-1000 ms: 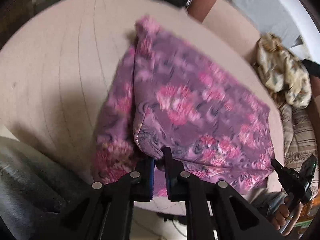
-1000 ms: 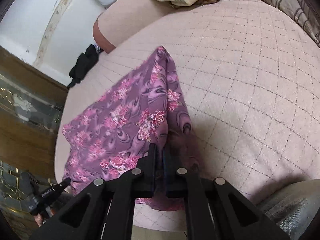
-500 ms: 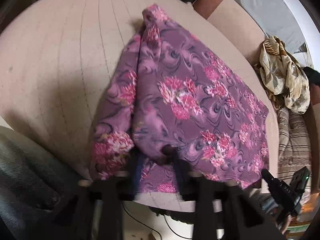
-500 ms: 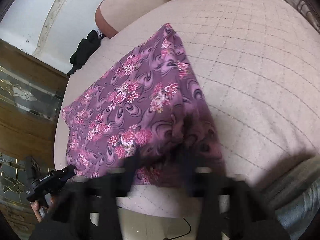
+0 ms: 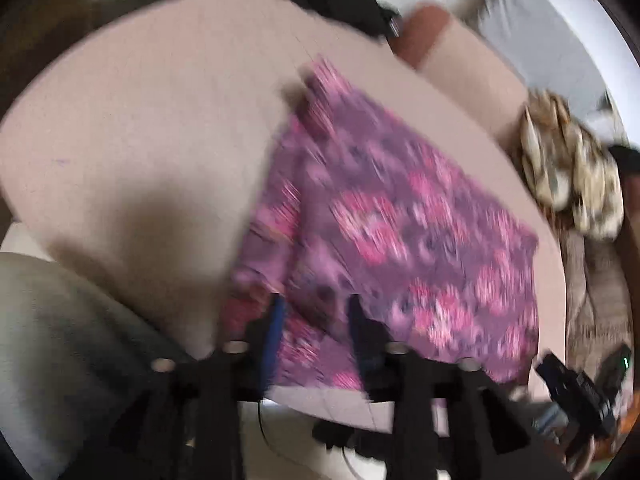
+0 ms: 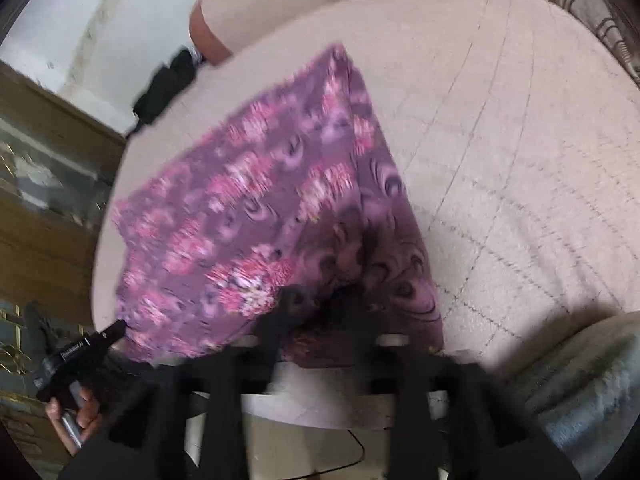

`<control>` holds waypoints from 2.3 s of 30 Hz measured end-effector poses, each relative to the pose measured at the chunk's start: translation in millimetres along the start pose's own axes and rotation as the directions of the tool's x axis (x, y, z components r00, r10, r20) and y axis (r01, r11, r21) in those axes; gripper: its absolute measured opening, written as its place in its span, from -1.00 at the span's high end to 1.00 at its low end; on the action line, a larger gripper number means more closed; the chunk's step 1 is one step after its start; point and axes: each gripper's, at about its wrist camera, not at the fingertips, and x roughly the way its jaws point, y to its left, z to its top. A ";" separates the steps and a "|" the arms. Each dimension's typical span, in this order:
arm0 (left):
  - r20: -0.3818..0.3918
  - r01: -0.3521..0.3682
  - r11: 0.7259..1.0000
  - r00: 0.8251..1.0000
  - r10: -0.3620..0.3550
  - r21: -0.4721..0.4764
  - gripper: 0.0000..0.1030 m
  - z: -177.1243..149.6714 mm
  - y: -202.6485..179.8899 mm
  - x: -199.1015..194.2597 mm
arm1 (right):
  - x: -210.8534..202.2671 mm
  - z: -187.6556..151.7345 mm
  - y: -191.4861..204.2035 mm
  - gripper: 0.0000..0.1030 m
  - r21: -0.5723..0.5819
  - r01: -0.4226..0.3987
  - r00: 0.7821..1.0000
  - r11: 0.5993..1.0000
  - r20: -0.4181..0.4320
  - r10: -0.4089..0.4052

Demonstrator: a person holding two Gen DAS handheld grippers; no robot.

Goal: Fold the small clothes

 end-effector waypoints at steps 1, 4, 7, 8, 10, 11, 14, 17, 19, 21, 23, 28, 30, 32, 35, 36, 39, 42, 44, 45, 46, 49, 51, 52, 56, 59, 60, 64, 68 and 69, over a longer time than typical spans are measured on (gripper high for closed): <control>0.029 -0.010 1.000 1.000 0.010 -0.022 -0.03 2.1 6.5 -7.8 | -9.2 1.3 6.6 0.04 -0.021 -0.011 1.000 1.000 0.021 0.011; 0.023 -0.012 0.999 1.000 0.012 -0.030 -0.26 10.1 13.7 -9.2 | -23.4 6.4 32.5 0.03 -0.070 -0.070 0.996 0.995 0.042 0.073; -0.011 -0.056 0.998 0.998 0.057 0.038 -0.35 20.8 7.7 3.8 | -21.1 16.3 75.4 -0.21 -0.147 -0.130 0.991 0.981 0.019 0.134; -0.026 -0.061 0.996 0.998 0.062 0.060 -0.37 22.7 2.5 10.6 | -16.7 19.9 92.4 -0.23 -0.176 -0.145 0.989 0.974 0.009 0.149; -0.046 -0.045 0.996 0.998 0.049 0.080 -0.42 22.5 -2.2 26.2 | -5.4 30.1 124.5 -0.24 -0.232 -0.180 0.984 0.956 -0.027 0.178; -0.071 -0.037 0.997 0.997 0.042 0.074 -0.42 20.7 1.4 33.9 | 0.4 32.1 137.4 -0.27 -0.245 -0.196 0.981 0.949 -0.046 0.190; -0.117 0.055 0.998 0.992 -0.053 0.014 -0.42 17.4 7.6 42.7 | 28.0 38.8 181.1 -0.29 -0.289 -0.246 0.968 0.925 -0.125 0.218; -0.158 0.049 0.998 0.986 -0.043 0.032 -0.42 15.1 6.3 54.7 | 60.6 42.1 218.3 -0.29 -0.314 -0.289 0.948 0.904 -0.224 0.226; -0.163 0.058 0.998 0.985 -0.056 0.008 -0.37 16.3 10.2 56.5 | 88.9 42.2 240.4 -0.29 -0.311 -0.340 0.913 0.887 -0.335 0.233; -0.148 0.102 0.991 0.982 -0.114 -0.085 -0.37 20.6 23.9 54.7 | 109.5 42.2 254.3 -0.29 -0.301 -0.334 0.902 0.893 -0.376 0.211; -0.146 0.116 0.980 0.979 -0.140 -0.165 -0.37 23.2 37.9 57.2 | 125.8 41.0 268.9 -0.29 -0.316 -0.303 0.902 0.899 -0.401 0.163; -0.179 0.214 0.948 0.949 -0.259 -0.235 0.83 25.6 51.1 58.9 | 149.8 41.7 304.5 -0.29 -0.344 -0.285 0.880 0.895 -0.464 0.102; -0.157 0.253 0.924 0.939 -0.306 -0.288 0.89 24.4 59.3 56.0 | 161.9 37.4 322.5 -0.29 -0.392 -0.255 0.872 0.884 -0.489 0.035; -0.135 0.270 0.919 0.938 -0.318 -0.286 0.90 24.7 59.4 50.1 | 176.1 30.4 339.1 -0.29 -0.443 -0.217 0.858 0.870 -0.511 -0.046; -0.083 0.269 0.935 0.952 -0.294 -0.230 0.91 23.3 48.5 36.2 | 199.6 16.0 363.0 -0.29 -0.540 -0.154 0.847 0.827 -0.504 -0.171; -0.072 0.264 0.941 0.956 -0.285 -0.210 0.91 22.2 45.3 32.1 | 207.7 10.6 369.0 -0.29 -0.565 -0.142 0.839 0.813 -0.504 -0.204; -0.057 0.256 0.950 0.961 -0.270 -0.178 0.92 21.6 41.1 27.7 | 232.4 -6.7 374.3 -0.29 -0.606 -0.104 0.800 0.789 -0.522 -0.296; -0.034 0.280 0.948 0.957 -0.288 -0.150 0.93 22.6 37.4 22.2 | 249.9 -22.1 379.8 -0.28 -0.661 -0.072 0.793 0.747 -0.492 -0.359; -0.011 0.308 0.941 0.950 -0.313 -0.139 1.00 23.0 34.8 16.6 | 253.3 -34.4 386.3 -0.02 -0.753 -0.060 0.818 0.655 -0.413 -0.400; 0.000 0.317 0.939 0.947 -0.320 -0.137 1.00 22.9 34.3 13.7 | 254.4 -38.1 384.8 0.32 -0.784 -0.033 0.827 0.620 -0.370 -0.424; 0.015 0.326 0.936 0.945 -0.327 -0.135 1.00 22.7 34.3 10.3 | 254.6 -39.9 380.2 0.47 -0.799 0.001 0.831 0.602 -0.334 -0.446; 0.029 0.308 0.945 0.951 -0.307 -0.107 1.00 20.5 29.4 6.2 | 236.1 -32.4 371.3 0.72 -0.780 -0.015 0.862 0.625 -0.327 -0.388; 0.030 0.290 0.953 0.957 -0.289 -0.086 1.00 17.7 22.3 6.0 | 221.8 -21.6 364.4 0.75 -0.741 -0.038 0.874 0.671 -0.350 -0.336; 0.036 0.300 0.950 0.954 -0.298 -0.085 1.00 16.9 20.6 5.3 | 215.8 -16.7 361.5 0.75 -0.724 -0.051 0.880 0.688 -0.359 -0.312; 0.096 0.341 0.940 0.936 -0.338 -0.018 1.00 12.5 4.9 -15.0 | 187.8 8.9 341.6 0.75 -0.601 -0.145 0.891 0.786 -0.425 -0.161; 0.102 0.371 0.928 0.922 -0.374 0.041 1.00 3.3 -21.9 -32.3 | 162.4 22.1 324.8 0.75 -0.515 -0.230 0.892 0.826 -0.451 -0.032; 0.084 0.384 0.921 0.917 -0.389 0.067 1.00 0.4 -35.5 -35.8 | 150.9 25.2 316.2 0.75 -0.490 -0.262 0.891 0.832 -0.454 0.013; 0.049 0.403 0.900 0.908 -0.416 0.165 1.00 -3.3 -88.9 -51.5 | 108.8 44.8 277.2 0.75 -0.398 -0.352 0.888 0.847 -0.428 0.168; -0.014 0.437 0.857 0.893 -0.450 0.274 1.00 -6.9 -148.8 -58.3 | 62.0 71.9 214.6 0.75 -0.299 -0.420 0.886 0.857 -0.341 0.316; -0.038 0.448 0.842 0.888 -0.458 0.301 1.00 -9.5 -166.6 -57.2 | 48.1 79.4 190.7 0.75 -0.261 -0.438 0.882 0.860 -0.310 0.355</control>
